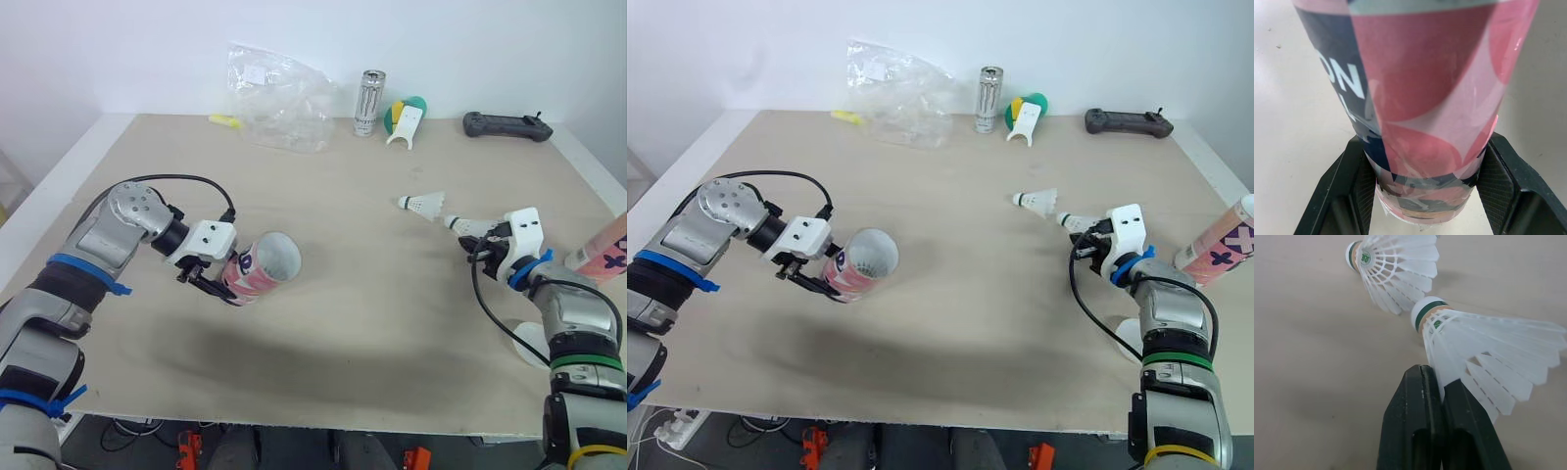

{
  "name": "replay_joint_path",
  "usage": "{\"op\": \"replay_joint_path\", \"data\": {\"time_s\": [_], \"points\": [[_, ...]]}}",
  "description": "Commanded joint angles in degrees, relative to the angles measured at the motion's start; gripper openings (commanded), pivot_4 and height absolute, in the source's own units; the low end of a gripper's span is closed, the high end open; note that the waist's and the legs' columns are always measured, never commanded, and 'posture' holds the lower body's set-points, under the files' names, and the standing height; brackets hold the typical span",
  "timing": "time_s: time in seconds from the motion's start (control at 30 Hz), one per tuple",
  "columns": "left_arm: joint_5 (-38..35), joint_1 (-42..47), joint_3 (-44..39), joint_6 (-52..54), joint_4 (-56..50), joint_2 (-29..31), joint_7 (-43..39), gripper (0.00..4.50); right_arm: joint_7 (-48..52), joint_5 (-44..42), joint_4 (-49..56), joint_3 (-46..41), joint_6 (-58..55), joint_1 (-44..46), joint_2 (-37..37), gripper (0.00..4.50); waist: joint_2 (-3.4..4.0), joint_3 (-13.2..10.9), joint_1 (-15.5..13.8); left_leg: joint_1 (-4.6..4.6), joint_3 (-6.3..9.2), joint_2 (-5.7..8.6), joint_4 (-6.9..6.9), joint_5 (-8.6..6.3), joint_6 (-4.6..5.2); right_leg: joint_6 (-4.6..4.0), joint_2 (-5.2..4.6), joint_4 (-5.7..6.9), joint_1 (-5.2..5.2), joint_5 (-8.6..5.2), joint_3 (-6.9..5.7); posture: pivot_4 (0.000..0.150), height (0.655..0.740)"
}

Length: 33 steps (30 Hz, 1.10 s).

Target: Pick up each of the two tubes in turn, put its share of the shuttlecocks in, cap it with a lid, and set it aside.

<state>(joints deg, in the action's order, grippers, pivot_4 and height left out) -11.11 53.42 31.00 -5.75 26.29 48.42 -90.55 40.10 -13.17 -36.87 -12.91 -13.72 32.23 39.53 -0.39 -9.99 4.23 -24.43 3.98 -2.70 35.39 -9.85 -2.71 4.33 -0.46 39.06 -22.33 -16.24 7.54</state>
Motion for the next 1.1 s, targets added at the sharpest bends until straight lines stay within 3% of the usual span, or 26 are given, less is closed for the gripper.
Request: {"op": "replay_joint_path", "data": {"time_s": [0.03, 0.23, 0.37, 0.53, 0.67, 0.83, 1.1], "points": [[0.7, -2.0, 2.7, 0.6, -1.5, -0.5, -1.9, 2.51, -0.3, -1.0, 5.3, -2.6, 0.3, -1.5, 2.1, 0.06, 0.0, 0.0, 0.0, 0.0, 0.0, 0.0, 0.0, -0.01, 0.01, -0.01, 0.0, 0.0, 0.0, -0.01, 0.01, 0.15, 0.74], [0.9, -1.7, 2.7, 0.6, -1.2, -0.7, -1.9, 2.51, 2.4, -7.0, 28.1, -5.9, -4.1, -6.2, 5.0, 0.06, 0.33, 0.0, 0.1, 0.0, 0.0, 0.0, -0.01, -0.02, 0.03, 0.07, 0.0, 0.0, -0.02, -0.07, 0.02, 0.15, 0.74], [0.6, -1.6, 2.8, 0.8, -1.4, -0.8, -1.9, 2.51, 13.6, -18.6, 57.5, 0.4, -12.9, -12.1, 10.1, 0.06, 0.49, 0.0, 0.0, 0.02, 0.04, 0.0, -0.03, -0.03, 0.05, 0.24, 0.01, 0.03, -0.01, -0.25, -0.03, 0.15, 0.74], [0.9, -1.1, 2.5, 0.8, -0.8, -1.0, -1.9, 2.51, 15.8, -23.5, 70.2, 8.9, -17.5, -6.1, 10.6, 0.06, 0.4, 0.0, -0.1, 0.02, 0.06, -0.03, 0.04, -0.08, 0.11, 0.21, 0.03, 0.04, 0.08, -0.3, -0.03, 0.15, 0.74], [0.5, -0.5, 2.6, 1.1, -0.4, -1.1, -1.9, 2.51, 19.1, -19.8, 71.7, 16.9, -17.6, 0.6, 11.4, 0.06, 0.25, -0.1, -0.2, -0.05, 0.05, 0.02, 0.12, -0.06, 0.08, 0.23, 0.03, 0.01, 0.07, -0.29, 0.05, 0.15, 0.74], [0.4, 0.0, 2.8, 0.9, 0.2, -1.9, -1.9, 2.51, 19.9, -11.3, 65.7, 27.0, -15.7, 10.2, 7.2, 0.06, 0.25, -0.1, -0.2, -0.06, 0.07, 0.0, 0.08, -0.06, 0.08, 0.19, 0.05, 0.03, 0.0, -0.31, 0.0, 0.15, 0.74], [0.0, -0.6, 2.6, 1.4, -0.4, -1.8, -1.9, 2.51, 25.1, -4.2, 60.0, 30.1, -12.0, 13.8, 8.1, 0.06, 0.23, -0.1, -1.5, -0.27, 0.06, 0.0, 0.06, -0.08, 0.07, 0.05, 0.02, 0.02, -0.14, -0.41, -0.1, 0.15, 0.74]]}}
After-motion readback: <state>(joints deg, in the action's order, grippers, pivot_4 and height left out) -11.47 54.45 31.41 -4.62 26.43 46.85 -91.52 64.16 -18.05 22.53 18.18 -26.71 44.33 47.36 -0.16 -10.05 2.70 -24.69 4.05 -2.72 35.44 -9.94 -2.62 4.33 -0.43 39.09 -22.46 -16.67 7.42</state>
